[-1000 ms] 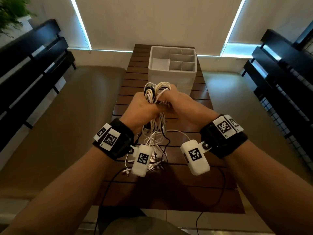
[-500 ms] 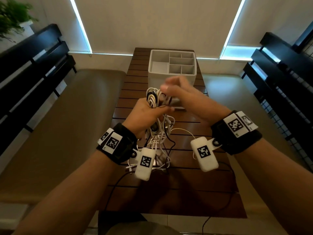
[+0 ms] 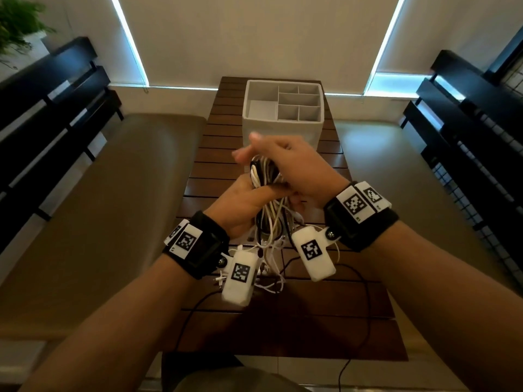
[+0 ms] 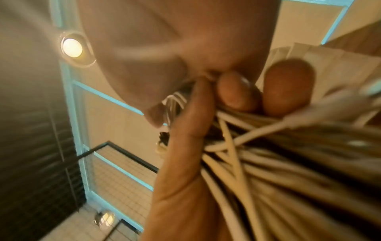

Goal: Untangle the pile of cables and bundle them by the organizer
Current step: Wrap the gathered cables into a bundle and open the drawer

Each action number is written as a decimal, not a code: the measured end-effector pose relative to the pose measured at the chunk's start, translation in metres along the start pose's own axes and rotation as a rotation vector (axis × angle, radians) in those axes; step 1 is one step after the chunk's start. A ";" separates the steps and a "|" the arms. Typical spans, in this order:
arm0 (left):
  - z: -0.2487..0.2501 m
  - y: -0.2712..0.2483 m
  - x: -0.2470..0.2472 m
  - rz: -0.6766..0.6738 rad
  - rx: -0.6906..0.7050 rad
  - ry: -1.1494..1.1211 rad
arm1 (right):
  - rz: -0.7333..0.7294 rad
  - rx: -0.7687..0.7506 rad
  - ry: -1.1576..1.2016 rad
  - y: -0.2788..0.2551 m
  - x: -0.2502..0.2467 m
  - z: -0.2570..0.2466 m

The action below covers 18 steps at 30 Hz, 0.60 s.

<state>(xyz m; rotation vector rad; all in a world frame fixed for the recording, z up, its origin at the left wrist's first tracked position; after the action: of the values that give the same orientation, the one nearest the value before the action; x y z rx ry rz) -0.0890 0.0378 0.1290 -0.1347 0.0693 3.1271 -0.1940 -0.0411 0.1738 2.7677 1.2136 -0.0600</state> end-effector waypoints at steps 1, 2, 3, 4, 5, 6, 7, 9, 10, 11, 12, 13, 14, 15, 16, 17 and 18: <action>0.003 0.000 0.000 -0.011 -0.003 -0.005 | -0.005 0.031 0.106 0.003 -0.001 -0.003; 0.005 0.002 0.001 -0.016 -0.021 0.001 | -0.023 0.078 0.234 0.006 -0.003 -0.005; 0.007 0.003 0.002 -0.012 -0.046 0.016 | -0.059 0.136 0.380 0.008 -0.005 -0.008; 0.008 0.004 0.003 -0.003 -0.075 0.038 | -0.098 0.186 0.516 0.010 -0.006 -0.010; 0.008 0.004 0.005 -0.008 -0.102 0.054 | -0.132 0.210 0.617 0.011 -0.008 -0.013; 0.006 0.004 0.007 -0.018 -0.133 0.057 | -0.156 0.213 0.672 0.011 -0.008 -0.016; 0.005 0.002 0.008 -0.022 -0.159 0.055 | -0.170 0.210 0.690 0.011 -0.008 -0.019; 0.005 0.001 0.011 0.029 -0.141 0.041 | -0.154 0.194 0.622 0.011 -0.003 -0.024; 0.004 0.002 0.012 0.062 -0.105 0.041 | -0.122 0.174 0.549 0.012 0.000 -0.026; 0.003 0.002 0.014 0.090 -0.077 0.037 | -0.069 0.148 0.457 0.011 0.003 -0.027; 0.004 0.003 0.016 0.111 -0.066 0.037 | -0.003 0.113 0.364 0.012 0.006 -0.028; 0.004 0.004 0.018 0.134 -0.062 0.064 | 0.059 0.076 0.290 0.013 0.008 -0.028; 0.006 0.006 0.021 0.170 -0.060 0.111 | 0.110 0.041 0.247 0.013 0.010 -0.028; 0.005 0.008 0.024 0.207 -0.061 0.162 | 0.151 0.011 0.228 0.014 0.012 -0.027; 0.004 0.010 0.026 0.243 -0.072 0.198 | 0.187 -0.012 0.212 0.016 0.014 -0.024; 0.002 0.011 0.027 0.279 -0.097 0.219 | 0.230 -0.030 0.189 0.019 0.016 -0.021; -0.001 0.013 0.028 0.307 -0.117 0.258 | 0.279 -0.045 0.161 0.024 0.018 -0.018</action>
<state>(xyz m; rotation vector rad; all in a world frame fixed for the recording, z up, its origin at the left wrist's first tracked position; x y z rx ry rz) -0.1169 0.0254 0.1260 -0.5818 -0.1015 3.3967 -0.1648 -0.0417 0.1926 2.9174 0.8337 0.2162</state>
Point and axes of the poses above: each hand's wrist, its own y-axis towards the middle knuckle, its own x-axis out of the palm, z = x × y, the point moved 1 cm from there along y, towards the middle knuckle, and after that the axes turned 14 degrees about y, right-handed, at the moved point
